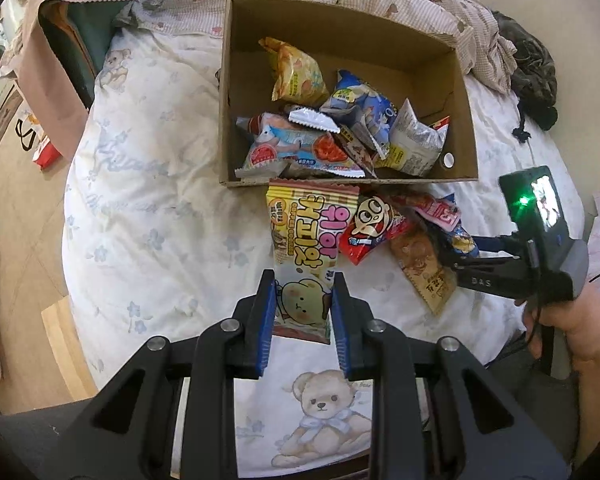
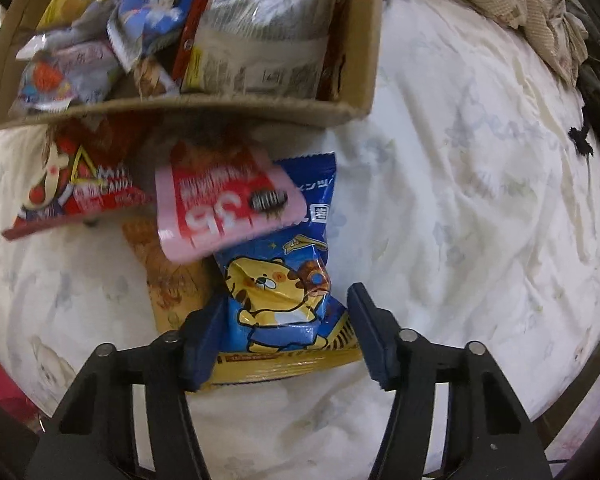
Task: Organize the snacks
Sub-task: 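Grasp the pink-yellow candy pack with the left gripper while the right grasps the blue tiger bag, then lower the candy pack and blue tiger bag into the box with both grippers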
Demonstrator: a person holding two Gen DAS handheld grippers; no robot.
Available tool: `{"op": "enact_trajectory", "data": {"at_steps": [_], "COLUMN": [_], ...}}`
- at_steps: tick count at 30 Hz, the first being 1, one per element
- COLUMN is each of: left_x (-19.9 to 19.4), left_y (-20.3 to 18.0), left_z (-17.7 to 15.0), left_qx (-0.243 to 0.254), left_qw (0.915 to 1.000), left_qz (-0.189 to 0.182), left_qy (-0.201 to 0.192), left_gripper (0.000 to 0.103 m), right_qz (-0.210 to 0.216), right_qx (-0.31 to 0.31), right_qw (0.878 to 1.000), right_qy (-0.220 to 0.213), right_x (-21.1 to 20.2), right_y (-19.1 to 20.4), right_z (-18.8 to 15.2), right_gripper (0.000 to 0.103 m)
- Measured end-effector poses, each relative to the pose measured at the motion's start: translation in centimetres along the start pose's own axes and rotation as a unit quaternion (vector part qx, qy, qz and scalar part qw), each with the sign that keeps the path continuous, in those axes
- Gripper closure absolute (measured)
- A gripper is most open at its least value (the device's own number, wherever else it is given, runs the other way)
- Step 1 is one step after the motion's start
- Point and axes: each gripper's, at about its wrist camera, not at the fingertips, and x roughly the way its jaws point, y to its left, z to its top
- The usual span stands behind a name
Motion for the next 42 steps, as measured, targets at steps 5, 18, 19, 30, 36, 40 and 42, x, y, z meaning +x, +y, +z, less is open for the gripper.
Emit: {"op": "enact_trajectory", "data": {"at_steps": [5,18,19,30,36,40,42], "left_x": [0.5,0.4,0.4,0.3,-0.7,-1.3,-1.4], "left_y": [-0.2,-0.4,-0.3,1.6,2.7,3.2,3.4], "left_z": [-0.1,-0.2,-0.1,0.0,0.4,0.9,1.1], "left_qx": [0.001,0.007,0.005,-0.023,-0.052,-0.068,-0.073], "left_qw": [1.0000,0.9998,0.9998,0.9979,0.9947,0.9915,0.9908], "left_qz": [0.003,0.016,0.017,0.054,0.060,0.067,0.066], "left_qy": [0.006,-0.003,-0.003,-0.028,-0.066,-0.089,-0.093], "left_gripper": [0.080,0.080,0.080,0.081,0.080,0.081,0.080], "right_qz": [0.033,0.188,0.195,0.242,0.246,0.252,0.252], "right_qx": [0.013,0.091,0.091,0.097,0.124,0.123,0.118], "right_qw": [0.999,0.977,0.975,0.943,0.936,0.932,0.931], "right_qy": [-0.007,-0.042,-0.047,-0.209,-0.219,-0.229,-0.236], "right_x": [-1.9,-8.2,-8.4,-13.5,-13.1,-13.4,-13.7], "right_y": [-0.6,-2.7,-2.4,-2.8,-4.1,-4.4,-4.3], "right_z": [-1.8,-7.6,-7.5,-6.5,-5.1,-3.6,-2.7], "right_gripper": [0.066,0.066,0.066,0.066,0.066,0.066,0.066]}}
